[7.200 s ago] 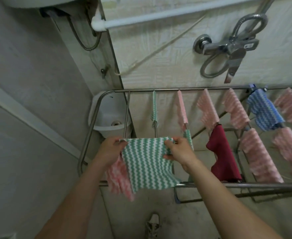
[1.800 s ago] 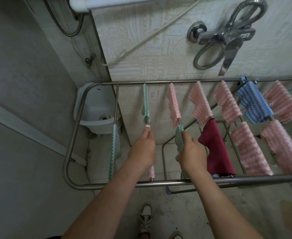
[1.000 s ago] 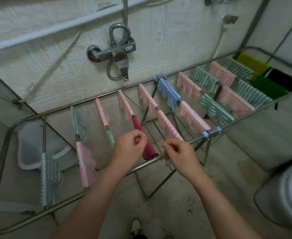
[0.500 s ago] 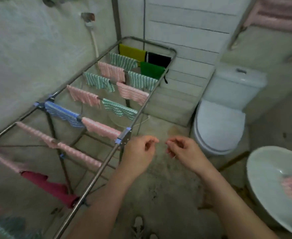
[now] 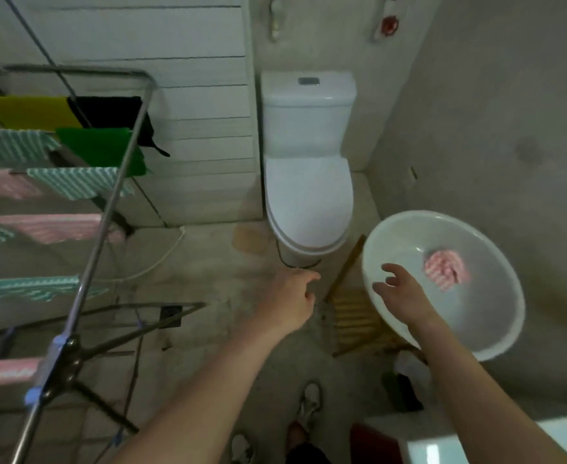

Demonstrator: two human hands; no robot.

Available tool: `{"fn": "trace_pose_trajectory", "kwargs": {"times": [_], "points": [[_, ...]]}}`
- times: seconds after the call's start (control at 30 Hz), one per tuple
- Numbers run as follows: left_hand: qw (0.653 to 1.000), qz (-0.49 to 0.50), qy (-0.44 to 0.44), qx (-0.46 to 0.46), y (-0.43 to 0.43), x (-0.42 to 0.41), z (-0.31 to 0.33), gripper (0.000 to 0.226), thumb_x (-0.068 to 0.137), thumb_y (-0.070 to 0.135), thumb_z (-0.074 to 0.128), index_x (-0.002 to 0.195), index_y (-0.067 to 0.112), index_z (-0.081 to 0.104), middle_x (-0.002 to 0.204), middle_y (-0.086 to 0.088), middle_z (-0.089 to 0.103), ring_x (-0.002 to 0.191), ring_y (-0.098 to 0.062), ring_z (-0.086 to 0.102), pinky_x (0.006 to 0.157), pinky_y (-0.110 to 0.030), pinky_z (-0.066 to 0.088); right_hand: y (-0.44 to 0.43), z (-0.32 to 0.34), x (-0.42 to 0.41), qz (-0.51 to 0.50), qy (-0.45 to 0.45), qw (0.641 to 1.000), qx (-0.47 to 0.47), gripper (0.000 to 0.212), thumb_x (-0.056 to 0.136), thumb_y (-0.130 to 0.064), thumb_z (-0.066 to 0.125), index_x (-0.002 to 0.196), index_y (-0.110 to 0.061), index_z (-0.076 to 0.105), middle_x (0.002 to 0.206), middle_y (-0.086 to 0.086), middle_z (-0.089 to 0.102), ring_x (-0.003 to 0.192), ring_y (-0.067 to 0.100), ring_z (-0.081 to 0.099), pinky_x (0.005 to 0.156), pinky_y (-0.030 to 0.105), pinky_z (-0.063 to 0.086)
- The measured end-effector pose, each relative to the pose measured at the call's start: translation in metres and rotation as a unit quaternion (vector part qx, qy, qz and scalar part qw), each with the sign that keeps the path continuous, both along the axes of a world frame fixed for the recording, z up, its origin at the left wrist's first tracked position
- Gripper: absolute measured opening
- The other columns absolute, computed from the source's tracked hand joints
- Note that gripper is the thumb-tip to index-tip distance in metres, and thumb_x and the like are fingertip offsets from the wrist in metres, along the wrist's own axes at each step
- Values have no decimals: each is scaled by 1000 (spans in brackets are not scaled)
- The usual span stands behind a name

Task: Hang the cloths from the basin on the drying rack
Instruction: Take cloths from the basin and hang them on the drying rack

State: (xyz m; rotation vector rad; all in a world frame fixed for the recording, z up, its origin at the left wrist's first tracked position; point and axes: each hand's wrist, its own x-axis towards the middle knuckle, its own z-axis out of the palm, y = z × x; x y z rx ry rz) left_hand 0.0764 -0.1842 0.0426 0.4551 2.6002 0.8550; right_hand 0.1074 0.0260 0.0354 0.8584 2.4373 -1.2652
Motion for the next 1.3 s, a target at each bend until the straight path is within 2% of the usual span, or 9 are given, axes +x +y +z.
{"fn": "trace_pose_trajectory", "kwargs": {"times": [0.3, 0.57, 0.7, 0.77, 0.83, 0.97, 1.1, 1.2, 1.3], "points": [[980, -188, 4, -60, 152, -49, -64, 35, 87, 10, 49, 120, 11, 60, 122, -8, 58, 115, -28, 50, 98, -40, 44, 129, -88, -21, 9, -108, 987, 117, 70, 85, -21, 61, 146, -27, 27, 136, 21, 46, 114, 40, 52, 97, 43, 42], [934, -293, -14, -203, 238, -69, -118, 44, 84, 11, 52, 128, 17, 49, 135, -11, 38, 125, -32, 36, 98, -45, 42, 200, -149, -45, 107, -160, 943, 271, 78, 85, -19, 53, 150, -35, 13, 155, 14, 18, 139, 34, 25, 110, 40, 25], [940, -280, -78, -178, 267, -80, -139, 51, 85, 16, 55, 135, 15, 44, 140, -11, 38, 129, -35, 37, 104, -45, 38, 205, -180, -44, 83, -97, 944, 304, 68, 82, -12, 51, 146, -20, 32, 142, 12, 43, 126, 35, 43, 100, 41, 39], [959, -209, -161, -107, 281, -84, -147, 46, 88, 16, 54, 133, 10, 48, 136, -14, 49, 125, -35, 46, 101, -40, 41, 200, -177, -48, -10, -28, 971, 238, 36, 83, -9, 58, 118, -16, 65, 110, 11, 65, 100, 30, 61, 84, 33, 47], [955, -72, -286, 43, 292, -84, -150, 27, 91, 16, 54, 117, 10, 61, 120, -16, 62, 112, -31, 58, 91, -38, 46, 195, -166, -56, -144, 6, 989, 6, 14, 80, -7, 66, 89, -14, 75, 77, 5, 68, 72, 21, 62, 64, 22, 48], [865, 172, -427, 197, 296, -85, -146, 15, 91, 28, 61, 85, 15, 66, 88, -8, 66, 77, -18, 59, 71, -28, 49, 199, -143, -55, -394, 72, 775, -489, 23, 74, 0, 48, 86, -7, 67, 71, 9, 63, 57, 17, 51, 52, 22, 43], [816, 220, -428, 320, 285, -86, -135, 13, 92, 14, 60, 84, 7, 68, 64, -2, 61, 61, -16, 53, 66, -28, 51, 194, -116, -51, -397, 61, 702, -588, 24, 71, -4, 37, 71, -7, 61, 51, -3, 48, 38, 4, 36, 39, 13, 27], [831, 165, -412, 336, 273, -81, -120, 9, 90, 16, 63, 90, 10, 70, 62, 3, 63, 58, -11, 56, 62, -23, 50, 188, -104, -53, -388, 62, 663, -638, 28, 69, -6, 38, 63, -4, 66, 59, 0, 45, 35, 4, 29, 36, 10, 24], [867, 84, -390, 299, 260, -77, -108, 31, 80, 18, 74, 110, 17, 66, 77, -1, 70, 69, -10, 66, 77, -28, 55, 181, -93, -56, -360, 55, 666, -651, 25, 71, -6, 38, 85, -3, 58, 66, 8, 52, 35, 4, 33, 38, 10, 33]]}}
